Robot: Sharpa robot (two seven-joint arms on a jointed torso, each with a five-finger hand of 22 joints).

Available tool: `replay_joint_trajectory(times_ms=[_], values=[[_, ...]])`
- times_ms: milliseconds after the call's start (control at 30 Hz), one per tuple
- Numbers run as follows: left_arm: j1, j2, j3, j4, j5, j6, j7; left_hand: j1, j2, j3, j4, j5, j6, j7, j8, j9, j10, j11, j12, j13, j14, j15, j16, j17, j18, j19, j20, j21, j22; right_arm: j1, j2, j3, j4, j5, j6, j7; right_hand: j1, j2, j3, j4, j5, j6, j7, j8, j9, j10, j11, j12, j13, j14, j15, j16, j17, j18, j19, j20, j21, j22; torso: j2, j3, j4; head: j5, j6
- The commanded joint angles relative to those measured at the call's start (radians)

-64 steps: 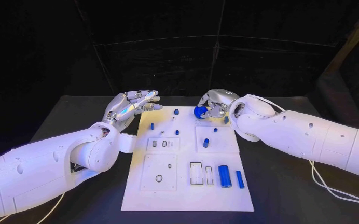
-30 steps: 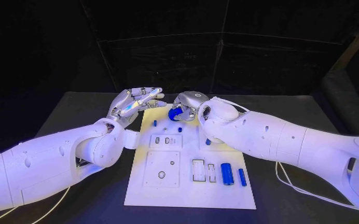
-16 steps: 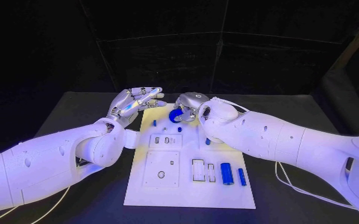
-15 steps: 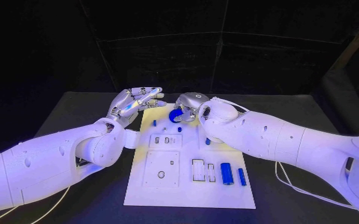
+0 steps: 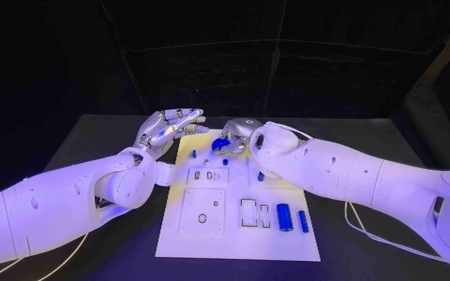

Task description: Assemble the parts on the task board

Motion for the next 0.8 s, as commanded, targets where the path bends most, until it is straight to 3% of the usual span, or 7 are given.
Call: replay_joint_trajectory(times_ms=[33, 167, 367, 500, 600, 800], values=[[0.002, 0.001, 0.001, 0.001, -0.001, 0.012, 0.003, -0.002, 0.011, 0.001, -0.006, 0.005, 0.002, 0.007, -0.006, -0.001, 0.000, 0.003, -0.004, -0.001, 0.003, 0.006, -0.006, 0.001, 0.016, 0.010, 0.000, -0.006, -0.001, 0.002, -0.002, 0.000, 0.001, 0.012, 0.028, -0.012, -0.014, 0.008, -0.013, 0.024, 0.011, 0.007, 0.000, 0.002, 0.001, 0.001, 0.004, 0.005, 0.032, 0.076, 0.006, 0.005, 0.133, -0.017, 0.012, 0.005, 0.001, 0.141, 0.000, 0.0001, -0.0001, -0.001, -0.001], [0.002, 0.000, 0.001, 0.001, -0.001, 0.012, 0.003, -0.002, 0.011, 0.001, -0.006, 0.005, 0.002, 0.007, -0.006, -0.001, 0.000, 0.003, -0.004, -0.001, 0.003, 0.006, -0.006, 0.001, 0.016, 0.010, 0.000, -0.006, -0.001, 0.002, -0.010, 0.000, 0.005, 0.014, 0.002, -0.016, -0.016, 0.012, -0.024, 0.037, 0.018, 0.005, 0.000, 0.000, 0.000, 0.003, 0.004, 0.008, 0.035, 0.076, 0.006, 0.006, 0.135, -0.017, 0.014, 0.005, 0.001, 0.142, 0.000, 0.0002, -0.0008, -0.001, -0.001], [0.002, -0.002, 0.001, 0.001, -0.001, 0.012, 0.003, -0.002, 0.011, 0.001, -0.006, 0.005, 0.002, 0.007, -0.006, -0.001, 0.000, 0.003, -0.004, -0.001, 0.003, 0.006, -0.006, 0.001, 0.016, 0.010, 0.000, -0.006, -0.001, 0.002, -0.049, 0.000, 0.043, 0.020, -0.103, 0.010, 0.032, 0.020, -0.036, 0.027, 0.070, 0.009, -0.001, 0.001, 0.001, 0.021, 0.003, 0.030, 0.058, 0.079, 0.006, 0.011, 0.147, -0.020, 0.021, 0.005, 0.005, 0.152, 0.000, 0.0009, -0.0019, 0.000, 0.000], [0.002, -0.005, 0.001, 0.001, -0.001, 0.011, 0.003, -0.002, 0.011, 0.001, -0.006, 0.005, 0.002, 0.007, -0.006, -0.001, 0.000, 0.003, -0.004, -0.001, 0.003, 0.006, -0.006, 0.001, 0.016, 0.010, 0.000, -0.006, -0.001, 0.002, -0.085, 0.000, 0.078, 0.039, -0.155, 0.043, 0.051, 0.024, -0.039, 0.021, 0.081, 0.012, -0.002, 0.001, 0.001, 0.022, 0.002, 0.032, 0.060, 0.079, 0.005, 0.011, 0.149, -0.020, 0.022, 0.004, 0.006, 0.153, -0.001, 0.0012, -0.0046, 0.001, 0.001], [0.002, -0.009, 0.001, 0.002, -0.001, 0.010, 0.004, -0.002, 0.011, 0.001, -0.006, 0.005, 0.002, 0.007, -0.006, -0.001, 0.000, 0.003, -0.004, -0.001, 0.003, 0.006, -0.006, 0.001, 0.016, 0.010, 0.000, -0.006, -0.001, 0.002, -0.141, 0.000, 0.128, 0.102, -0.222, 0.125, 0.088, 0.035, -0.036, 0.006, 0.095, 0.016, -0.003, 0.002, 0.001, 0.019, 0.000, 0.028, 0.057, 0.077, 0.004, 0.008, 0.141, -0.019, 0.018, 0.003, 0.004, 0.149, -0.001, 0.0011, -0.0057, 0.001, 0.004], [0.002, -0.015, 0.001, 0.003, -0.001, 0.010, 0.004, -0.002, 0.011, 0.001, -0.006, 0.005, 0.002, 0.007, -0.006, -0.001, 0.000, 0.003, -0.004, -0.001, 0.003, 0.006, -0.006, 0.001, 0.016, 0.010, 0.000, -0.006, -0.001, 0.002, -0.264, 0.000, 0.231, 0.221, -0.274, 0.202, 0.156, 0.036, -0.034, -0.031, 0.108, 0.030, -0.008, 0.007, 0.002, 0.017, -0.005, 0.024, 0.055, 0.074, -0.001, 0.003, 0.130, -0.017, 0.012, 0.000, 0.000, 0.141, -0.004, 0.0030, -0.0088, 0.000, 0.009]])
